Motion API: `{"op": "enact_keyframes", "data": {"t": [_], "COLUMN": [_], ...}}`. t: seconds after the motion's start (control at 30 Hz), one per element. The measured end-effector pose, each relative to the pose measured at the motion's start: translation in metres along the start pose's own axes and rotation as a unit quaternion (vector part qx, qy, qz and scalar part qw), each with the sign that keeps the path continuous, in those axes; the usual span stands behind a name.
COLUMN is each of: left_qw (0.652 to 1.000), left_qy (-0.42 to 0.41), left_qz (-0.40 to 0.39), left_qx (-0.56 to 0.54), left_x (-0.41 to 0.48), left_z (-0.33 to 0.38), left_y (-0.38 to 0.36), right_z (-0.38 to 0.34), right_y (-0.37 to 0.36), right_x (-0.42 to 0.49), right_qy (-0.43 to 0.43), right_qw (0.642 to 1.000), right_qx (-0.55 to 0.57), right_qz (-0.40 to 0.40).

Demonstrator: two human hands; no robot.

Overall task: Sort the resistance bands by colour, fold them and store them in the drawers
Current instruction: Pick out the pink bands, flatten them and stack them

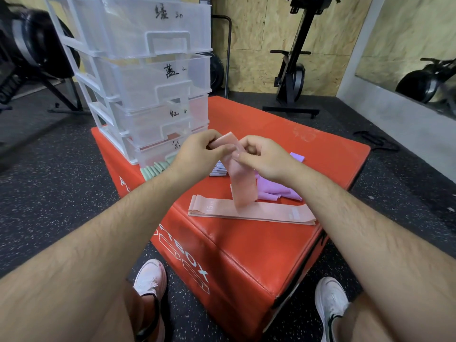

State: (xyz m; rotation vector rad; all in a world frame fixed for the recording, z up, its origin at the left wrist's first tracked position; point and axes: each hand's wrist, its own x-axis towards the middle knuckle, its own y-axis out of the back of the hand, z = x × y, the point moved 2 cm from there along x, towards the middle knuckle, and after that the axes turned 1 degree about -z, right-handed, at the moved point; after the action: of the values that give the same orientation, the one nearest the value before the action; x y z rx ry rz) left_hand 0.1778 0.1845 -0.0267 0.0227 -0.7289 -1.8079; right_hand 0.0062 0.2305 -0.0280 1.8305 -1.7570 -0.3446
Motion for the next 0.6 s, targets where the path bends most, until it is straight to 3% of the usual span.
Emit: {"op": "enact_keyframes", "data": {"t": [0.3,0.6], "left_qw": [0.98,0.964], "left_qy": [0.092,0.148], "left_qz": [0.118,0.132], "left_qx": [-0.132,-0.175], "left_x": [0.003,-0.002], "left_z": [-0.006,-0.044], "left_y": [0.021,0.029], "right_z": [0.012,0.041], "right_y": [0.023,0.076], "right_x": [-0.002,-0.027], "right_qy": [-0.056,-0.154], "right_qw": [0.997,0.98], "right_qx": [-0.039,-0.095], "right_qz": [-0.04,-0.081]}}
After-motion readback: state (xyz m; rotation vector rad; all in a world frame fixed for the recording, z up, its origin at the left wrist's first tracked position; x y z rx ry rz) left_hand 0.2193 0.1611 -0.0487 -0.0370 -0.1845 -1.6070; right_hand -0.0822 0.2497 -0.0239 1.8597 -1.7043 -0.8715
